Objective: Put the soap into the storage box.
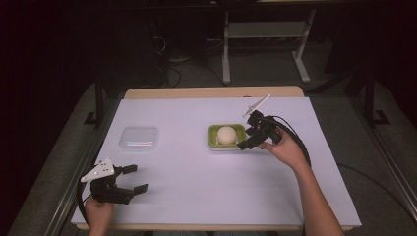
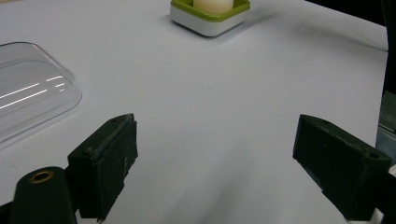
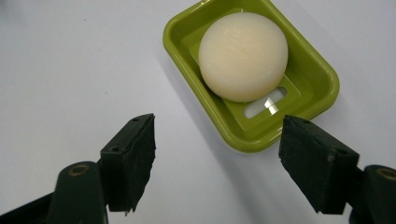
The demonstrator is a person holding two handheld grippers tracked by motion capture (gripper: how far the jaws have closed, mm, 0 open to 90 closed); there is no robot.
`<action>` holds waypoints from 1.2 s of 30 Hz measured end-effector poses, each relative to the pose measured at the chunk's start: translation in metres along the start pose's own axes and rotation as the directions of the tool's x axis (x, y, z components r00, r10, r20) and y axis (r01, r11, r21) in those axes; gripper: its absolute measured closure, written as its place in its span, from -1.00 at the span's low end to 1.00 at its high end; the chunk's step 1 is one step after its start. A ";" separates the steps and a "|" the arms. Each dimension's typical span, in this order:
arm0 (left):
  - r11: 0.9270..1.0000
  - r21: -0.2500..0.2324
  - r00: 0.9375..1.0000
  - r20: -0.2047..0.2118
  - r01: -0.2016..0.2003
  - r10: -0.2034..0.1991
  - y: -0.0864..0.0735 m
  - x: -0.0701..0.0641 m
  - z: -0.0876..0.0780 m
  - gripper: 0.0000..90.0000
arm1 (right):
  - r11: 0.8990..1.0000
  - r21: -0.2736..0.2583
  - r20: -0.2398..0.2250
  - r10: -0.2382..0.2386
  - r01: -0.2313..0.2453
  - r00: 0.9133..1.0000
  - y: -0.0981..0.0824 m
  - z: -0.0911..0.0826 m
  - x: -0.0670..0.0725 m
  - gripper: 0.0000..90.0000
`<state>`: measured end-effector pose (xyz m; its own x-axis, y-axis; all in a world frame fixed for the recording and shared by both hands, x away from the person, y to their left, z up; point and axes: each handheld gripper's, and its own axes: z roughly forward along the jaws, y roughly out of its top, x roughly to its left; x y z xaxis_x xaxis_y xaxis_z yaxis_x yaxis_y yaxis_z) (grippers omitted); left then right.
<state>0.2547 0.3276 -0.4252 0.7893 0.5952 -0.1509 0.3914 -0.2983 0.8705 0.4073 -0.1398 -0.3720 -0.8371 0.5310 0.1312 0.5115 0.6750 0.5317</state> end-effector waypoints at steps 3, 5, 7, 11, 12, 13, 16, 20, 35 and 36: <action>1.000 -0.001 1.000 0.001 0.000 0.000 0.000 0.000 0.000 -0.71 | 1.000 -0.006 0.015 -0.002 0.003 1.000 -0.004 -0.002 0.001 -0.42; 1.000 -0.002 1.000 0.001 -0.001 0.001 0.000 0.000 0.000 -0.71 | 1.000 -0.008 0.009 0.007 -0.007 1.000 -0.007 -0.003 0.002 -0.42; 1.000 -0.003 1.000 0.000 0.000 0.000 0.000 0.000 0.000 -0.71 | 1.000 -0.003 0.011 0.003 -0.003 1.000 -0.010 -0.004 0.001 -0.42; 1.000 -0.003 1.000 -0.001 0.002 -0.002 0.000 -0.001 0.001 -0.71 | 1.000 -0.014 0.010 0.008 -0.008 1.000 -0.015 -0.006 0.003 -0.42; 1.000 -0.004 1.000 -0.002 -0.001 0.001 0.000 -0.001 0.000 -0.71 | 1.000 -0.017 0.014 0.005 -0.005 1.000 -0.017 -0.006 0.003 -0.42; 1.000 -0.004 1.000 -0.002 -0.006 0.006 0.000 -0.001 0.000 -0.71 | 1.000 -0.018 0.011 0.011 -0.011 1.000 -0.018 -0.006 0.004 -0.42; 1.000 0.001 1.000 -0.002 -0.010 0.010 0.001 -0.001 0.000 -0.71 | 1.000 -0.014 0.016 0.012 -0.012 1.000 -0.023 -0.006 0.003 -0.43; 1.000 0.002 1.000 -0.001 -0.009 0.009 0.001 -0.001 0.001 -0.71 | 1.000 -0.024 0.015 0.012 -0.011 1.000 -0.026 -0.008 0.006 -0.43; 1.000 0.004 1.000 -0.001 -0.009 0.009 0.001 -0.002 0.002 -0.71 | 1.000 -0.026 0.023 -0.005 0.006 1.000 -0.046 -0.013 0.018 -0.44; 1.000 0.002 1.000 -0.001 -0.008 0.008 0.000 -0.002 0.003 -0.71 | 1.000 -0.029 0.019 0.002 -0.001 1.000 -0.048 -0.013 0.019 -0.44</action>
<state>0.2547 0.3244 -0.4258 0.7919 0.5936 -0.1434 0.3862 -0.3049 0.8706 0.3642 -0.1686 -0.3835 -0.8323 0.5420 0.1162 0.5068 0.6592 0.5554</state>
